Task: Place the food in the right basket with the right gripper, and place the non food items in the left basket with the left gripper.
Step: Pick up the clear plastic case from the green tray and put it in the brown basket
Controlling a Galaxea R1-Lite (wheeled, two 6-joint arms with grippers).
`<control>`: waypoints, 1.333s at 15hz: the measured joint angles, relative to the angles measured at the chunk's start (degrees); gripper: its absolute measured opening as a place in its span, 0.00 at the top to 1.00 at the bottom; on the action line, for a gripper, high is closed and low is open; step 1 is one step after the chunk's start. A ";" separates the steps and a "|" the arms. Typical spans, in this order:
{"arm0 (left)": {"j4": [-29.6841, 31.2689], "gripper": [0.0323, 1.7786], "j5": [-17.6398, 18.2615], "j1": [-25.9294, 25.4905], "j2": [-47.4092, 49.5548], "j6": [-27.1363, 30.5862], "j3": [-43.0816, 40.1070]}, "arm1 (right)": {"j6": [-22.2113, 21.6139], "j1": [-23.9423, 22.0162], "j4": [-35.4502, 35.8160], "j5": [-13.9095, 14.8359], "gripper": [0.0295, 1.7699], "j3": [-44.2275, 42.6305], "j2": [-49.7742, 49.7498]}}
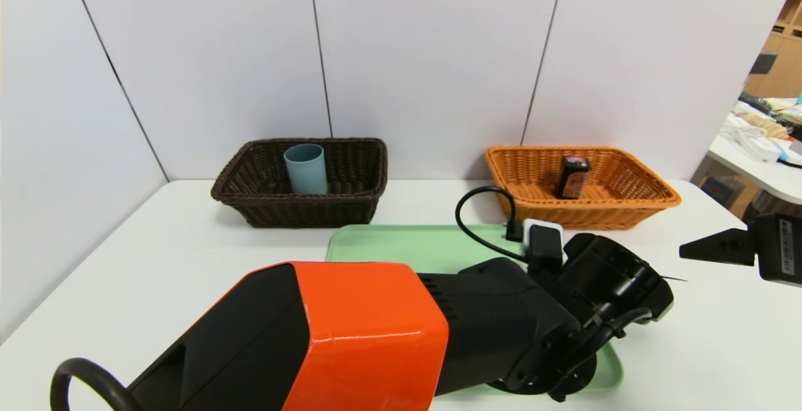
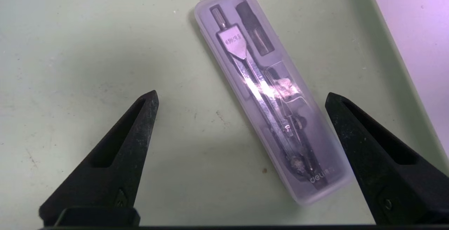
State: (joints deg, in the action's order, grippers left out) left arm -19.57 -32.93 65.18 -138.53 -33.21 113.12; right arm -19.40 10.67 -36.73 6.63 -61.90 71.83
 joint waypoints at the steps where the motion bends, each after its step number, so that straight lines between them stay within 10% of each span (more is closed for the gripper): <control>1: 0.09 0.05 -0.01 0.02 -0.13 0.02 0.00 | 0.02 -0.01 -0.01 0.00 0.04 0.02 0.00; 13: -0.02 0.05 -0.04 0.02 -0.55 0.05 -0.02 | -0.09 -0.06 0.00 0.00 0.04 0.44 -0.05; 20: 0.00 0.59 -0.09 0.11 -0.57 0.11 -0.02 | -0.15 0.02 0.02 0.00 0.04 0.33 -0.39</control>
State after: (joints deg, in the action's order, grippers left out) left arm -19.57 -33.01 65.29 -139.11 -33.10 113.09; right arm -19.54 10.69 -36.71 6.63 -61.57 71.44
